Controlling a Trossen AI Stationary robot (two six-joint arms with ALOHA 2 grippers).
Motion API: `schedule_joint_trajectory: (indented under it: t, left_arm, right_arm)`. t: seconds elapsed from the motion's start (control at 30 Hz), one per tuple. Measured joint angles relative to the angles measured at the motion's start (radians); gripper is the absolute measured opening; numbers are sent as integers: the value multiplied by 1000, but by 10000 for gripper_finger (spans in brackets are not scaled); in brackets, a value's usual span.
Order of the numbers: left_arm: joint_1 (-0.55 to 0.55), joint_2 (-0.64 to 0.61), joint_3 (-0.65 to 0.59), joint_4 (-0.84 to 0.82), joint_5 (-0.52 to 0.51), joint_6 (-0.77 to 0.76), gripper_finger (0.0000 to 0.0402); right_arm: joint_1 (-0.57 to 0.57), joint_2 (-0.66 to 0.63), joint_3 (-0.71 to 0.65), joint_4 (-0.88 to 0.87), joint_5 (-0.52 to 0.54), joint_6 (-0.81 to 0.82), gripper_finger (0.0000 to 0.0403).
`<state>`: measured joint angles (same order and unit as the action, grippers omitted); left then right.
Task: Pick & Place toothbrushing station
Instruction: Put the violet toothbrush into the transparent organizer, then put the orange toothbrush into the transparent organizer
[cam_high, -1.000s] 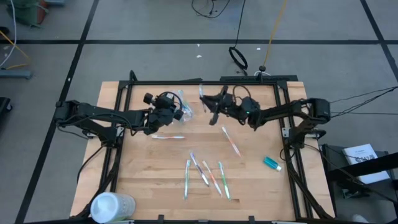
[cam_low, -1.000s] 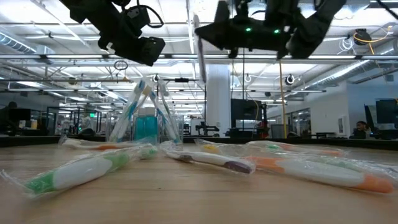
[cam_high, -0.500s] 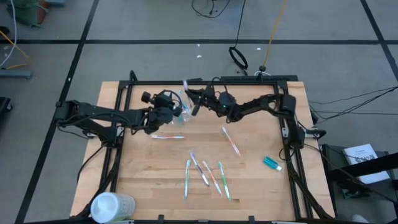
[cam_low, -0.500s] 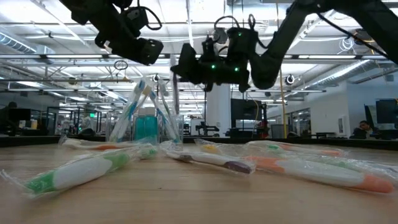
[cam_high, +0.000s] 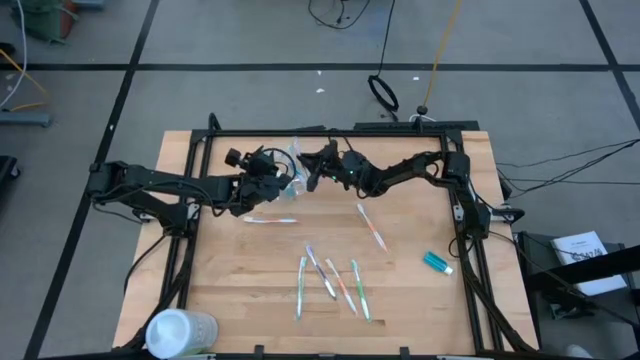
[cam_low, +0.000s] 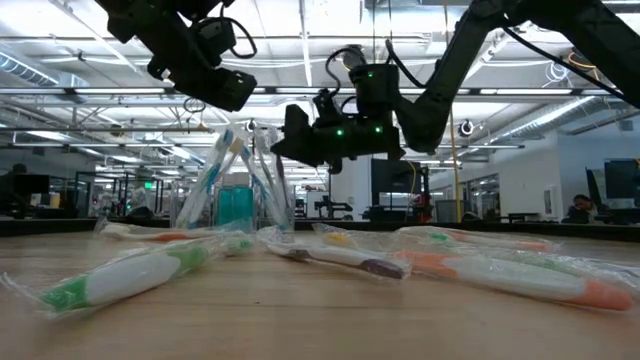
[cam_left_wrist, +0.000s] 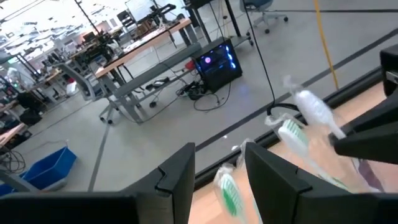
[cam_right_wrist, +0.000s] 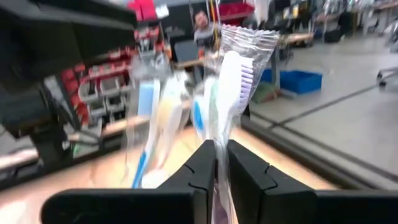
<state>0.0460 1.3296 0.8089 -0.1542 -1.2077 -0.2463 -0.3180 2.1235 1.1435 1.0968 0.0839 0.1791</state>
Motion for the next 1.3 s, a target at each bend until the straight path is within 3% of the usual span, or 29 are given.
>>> schedule_joint_trajectory:
  t: [0.2, 0.6, 0.73, 1.07, 1.3]
  left_arm:
    - [-23, -2, 0, -16, -6, -34, 147]
    - [-119, -91, 0, -15, -2, -90, 147]
    - [-157, -133, 0, -15, 62, -149, 147]
    - [-209, -120, 0, -14, 366, -282, 147]
    - [-249, -105, 0, -12, 404, -429, 147]
  right_arm:
    - [-3, 0, 0, -75, -64, -7, 45]
    - [-3, -65, 0, -184, -87, -77, 118]
    - [-3, -147, 0, -347, -87, -170, 133]
    - [-2, -443, -1, -1009, -86, -274, 133]
    - [-2, -652, -24, -1265, -85, -249, 137]
